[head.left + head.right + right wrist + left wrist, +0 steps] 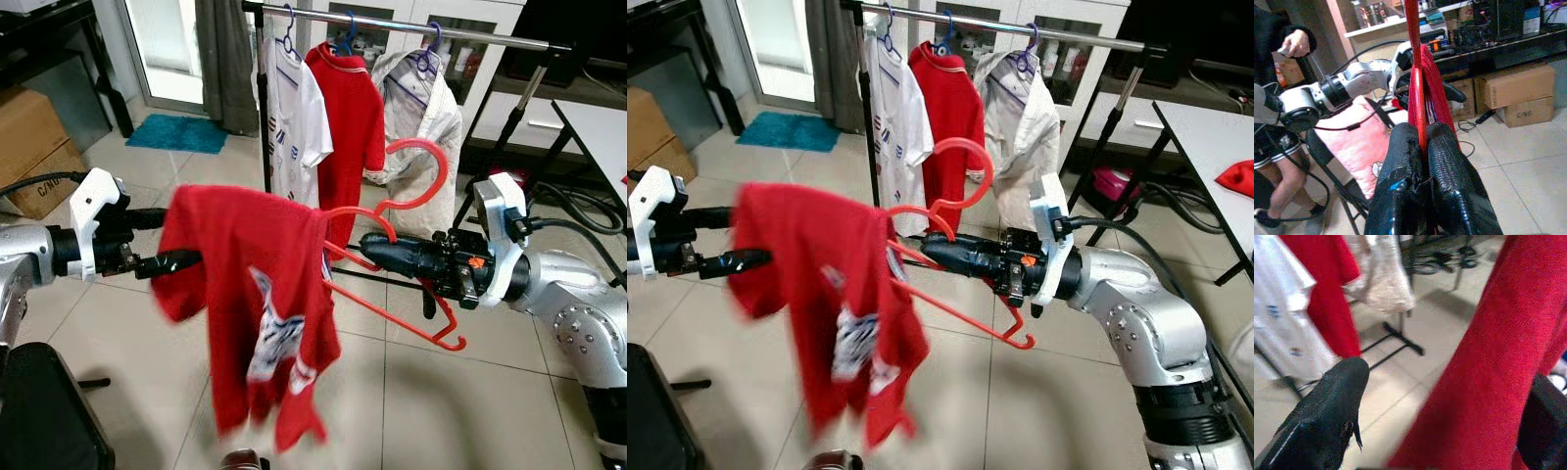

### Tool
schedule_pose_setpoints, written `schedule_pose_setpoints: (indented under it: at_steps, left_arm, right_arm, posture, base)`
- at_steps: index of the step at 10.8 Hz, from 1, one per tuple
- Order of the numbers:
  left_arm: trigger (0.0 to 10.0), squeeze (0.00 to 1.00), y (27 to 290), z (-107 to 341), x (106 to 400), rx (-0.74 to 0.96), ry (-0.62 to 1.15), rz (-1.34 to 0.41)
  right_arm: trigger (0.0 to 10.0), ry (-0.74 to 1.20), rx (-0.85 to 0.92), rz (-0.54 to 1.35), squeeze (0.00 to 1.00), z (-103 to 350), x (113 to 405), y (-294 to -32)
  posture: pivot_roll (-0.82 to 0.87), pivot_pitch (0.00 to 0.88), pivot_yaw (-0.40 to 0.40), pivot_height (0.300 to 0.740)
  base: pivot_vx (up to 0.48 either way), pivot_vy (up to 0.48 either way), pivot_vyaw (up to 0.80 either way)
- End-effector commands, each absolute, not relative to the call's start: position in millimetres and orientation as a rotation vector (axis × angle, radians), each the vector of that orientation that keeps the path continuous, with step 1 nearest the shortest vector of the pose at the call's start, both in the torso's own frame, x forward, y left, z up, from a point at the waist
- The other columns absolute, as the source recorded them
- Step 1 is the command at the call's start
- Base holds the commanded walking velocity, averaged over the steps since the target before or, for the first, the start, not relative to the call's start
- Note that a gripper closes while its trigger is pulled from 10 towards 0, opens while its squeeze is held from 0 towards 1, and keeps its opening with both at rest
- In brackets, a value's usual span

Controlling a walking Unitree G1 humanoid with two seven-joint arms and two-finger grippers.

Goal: Hang hanger

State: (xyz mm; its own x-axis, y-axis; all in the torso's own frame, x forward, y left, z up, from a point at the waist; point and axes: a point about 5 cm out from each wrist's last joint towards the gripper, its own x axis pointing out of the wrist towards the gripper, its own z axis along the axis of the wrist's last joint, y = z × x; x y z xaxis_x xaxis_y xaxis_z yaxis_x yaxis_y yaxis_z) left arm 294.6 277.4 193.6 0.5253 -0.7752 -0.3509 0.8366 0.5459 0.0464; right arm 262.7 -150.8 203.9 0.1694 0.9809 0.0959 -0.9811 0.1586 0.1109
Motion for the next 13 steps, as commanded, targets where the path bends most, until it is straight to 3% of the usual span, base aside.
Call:
schedule_pose_setpoints:
  at_steps: [1, 6, 13]
  left_arm:
    - [0.0, 0.00, 272, 197, 294, 0.191, 0.295, -1.036]
    - [0.0, 0.00, 269, 204, 294, 0.157, 0.224, -1.109]
    - [0.0, 0.00, 276, 211, 295, 0.163, 0.157, -1.070]
  right_arm:
    - [10.0, -0.041, 0.156, 1.431, 0.00, 213, 258, -152]
    - [10.0, -0.042, 0.167, 1.419, 0.00, 211, 259, -151]
    - [10.0, -0.053, 0.175, 1.402, 0.00, 210, 264, -151]
  posture:
    - [0.07, 0.036, 0.009, 0.740]
    - [0.07, 0.029, 0.013, 0.740]
    - [0.08, 0.018, 0.012, 0.740]
  base:
    - [0.000, 0.000, 0.00]
    - [0.000, 0.000, 0.00]
    - [0.000, 0.000, 0.00]
